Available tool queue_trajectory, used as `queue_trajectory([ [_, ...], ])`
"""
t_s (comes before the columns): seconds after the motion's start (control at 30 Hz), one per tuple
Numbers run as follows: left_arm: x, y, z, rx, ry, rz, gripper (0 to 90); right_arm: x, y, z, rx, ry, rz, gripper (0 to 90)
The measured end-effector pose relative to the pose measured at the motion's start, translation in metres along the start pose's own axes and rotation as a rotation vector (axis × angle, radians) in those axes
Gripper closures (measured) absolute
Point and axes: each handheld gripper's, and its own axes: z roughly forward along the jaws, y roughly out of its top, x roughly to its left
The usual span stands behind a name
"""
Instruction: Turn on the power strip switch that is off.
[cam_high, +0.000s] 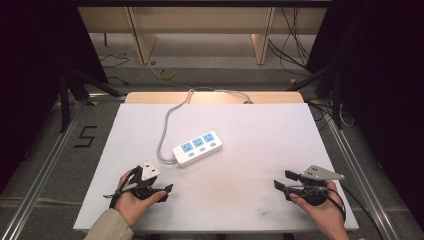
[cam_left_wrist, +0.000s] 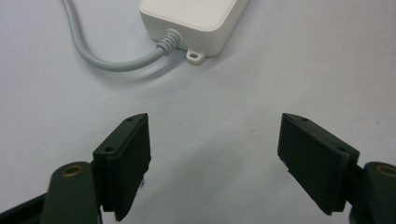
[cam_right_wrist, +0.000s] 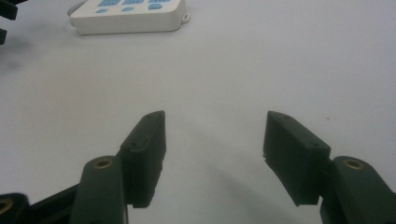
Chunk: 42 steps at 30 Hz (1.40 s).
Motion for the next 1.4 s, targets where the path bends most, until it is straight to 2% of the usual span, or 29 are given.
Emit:
queue_trajectory([
  [0.2, -0.001, 0.0, 0.001, 0.002, -0.005, 0.005, 25.7, 0.003, 0.003, -0.001, 0.026, -0.007, -0.021, 46.1],
  [0.3, -0.001, 0.0, 0.001, -0.005, -0.002, 0.005, 25.9, 0.006, 0.007, -0.002, 0.044, -0.011, -0.048, 54.3],
  [0.33, -0.001, 0.0, 0.001, -0.005, -0.002, 0.005, 26.1, 0.006, 0.007, -0.002, 0.044, -0.011, -0.048, 54.3],
  [0.37, -0.001, 0.0, 0.001, -0.006, -0.003, 0.005, 26.2, 0.007, 0.01, -0.002, 0.057, -0.012, -0.067, 62.2],
  [0.43, -0.002, 0.0, 0.002, -0.005, -0.003, 0.007, 26.3, 0.008, 0.012, -0.002, 0.069, -0.018, -0.087, 70.3],
  [0.63, -0.002, 0.001, 0.002, -0.003, -0.002, 0.014, 26.3, 0.01, 0.017, -0.001, 0.109, -0.019, -0.12, 87.2],
  [0.7, -0.002, 0.0, 0.002, 0.0, -0.001, 0.013, 26.4, 0.011, 0.019, -0.001, 0.121, -0.018, -0.128, 90.0],
  [1.1, -0.003, 0.0, 0.002, -0.005, -0.004, 0.016, 27.5, 0.013, 0.027, 0.002, 0.19, -0.002, -0.116, 90.0],
  [1.4, -0.002, 0.0, 0.002, -0.009, 0.002, 0.013, 27.6, 0.015, 0.037, 0.008, 0.251, 0.013, -0.13, 90.0],
])
